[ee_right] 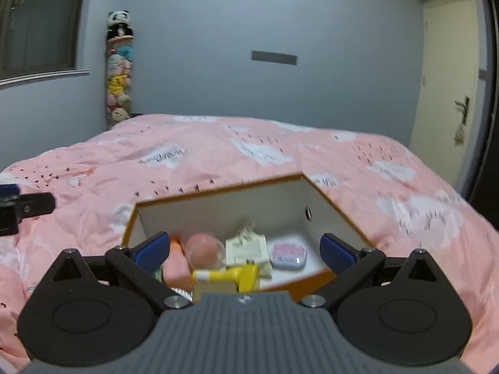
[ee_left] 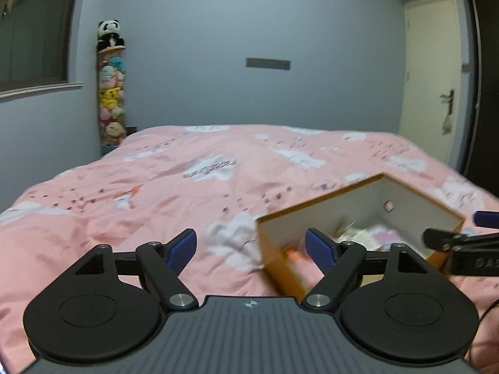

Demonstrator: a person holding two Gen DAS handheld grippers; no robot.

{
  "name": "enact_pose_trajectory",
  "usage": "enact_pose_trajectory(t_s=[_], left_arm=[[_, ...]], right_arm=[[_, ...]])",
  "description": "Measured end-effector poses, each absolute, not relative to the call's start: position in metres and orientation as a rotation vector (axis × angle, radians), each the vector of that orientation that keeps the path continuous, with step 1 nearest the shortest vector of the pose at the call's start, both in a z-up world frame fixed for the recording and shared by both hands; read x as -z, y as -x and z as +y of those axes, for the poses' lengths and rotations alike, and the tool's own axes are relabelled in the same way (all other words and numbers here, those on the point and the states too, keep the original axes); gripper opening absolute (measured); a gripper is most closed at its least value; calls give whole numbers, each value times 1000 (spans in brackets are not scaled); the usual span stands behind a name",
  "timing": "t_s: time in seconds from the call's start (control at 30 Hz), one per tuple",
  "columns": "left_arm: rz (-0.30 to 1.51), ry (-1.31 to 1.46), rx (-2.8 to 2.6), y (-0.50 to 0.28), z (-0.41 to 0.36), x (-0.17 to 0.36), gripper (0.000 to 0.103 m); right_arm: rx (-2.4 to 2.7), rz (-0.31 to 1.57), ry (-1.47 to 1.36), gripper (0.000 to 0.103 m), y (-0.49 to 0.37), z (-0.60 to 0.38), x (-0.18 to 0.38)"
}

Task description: Organize rigid objects

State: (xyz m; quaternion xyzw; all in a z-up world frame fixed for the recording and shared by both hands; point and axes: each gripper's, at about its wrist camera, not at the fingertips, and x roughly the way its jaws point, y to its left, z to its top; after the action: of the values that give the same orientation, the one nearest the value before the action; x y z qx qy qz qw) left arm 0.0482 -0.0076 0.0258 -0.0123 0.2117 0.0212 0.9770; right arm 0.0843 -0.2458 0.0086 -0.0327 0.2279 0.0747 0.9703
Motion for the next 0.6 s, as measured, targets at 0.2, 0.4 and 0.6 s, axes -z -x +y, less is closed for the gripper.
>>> enact_pose_trajectory(t_s=[0.2,0.4,0.6], left_arm=[[468,-16,-48,-46,-19,-11,94],[553,-15,-10,-49,-23,9,94],[577,-8,-13,-49,-20,13,94]], right_arm=[[-134,491,17,100,-74,-244,14],[-179,541,40,100,-71,-233,34],[-190,548,59,100,-72,-230,39]])
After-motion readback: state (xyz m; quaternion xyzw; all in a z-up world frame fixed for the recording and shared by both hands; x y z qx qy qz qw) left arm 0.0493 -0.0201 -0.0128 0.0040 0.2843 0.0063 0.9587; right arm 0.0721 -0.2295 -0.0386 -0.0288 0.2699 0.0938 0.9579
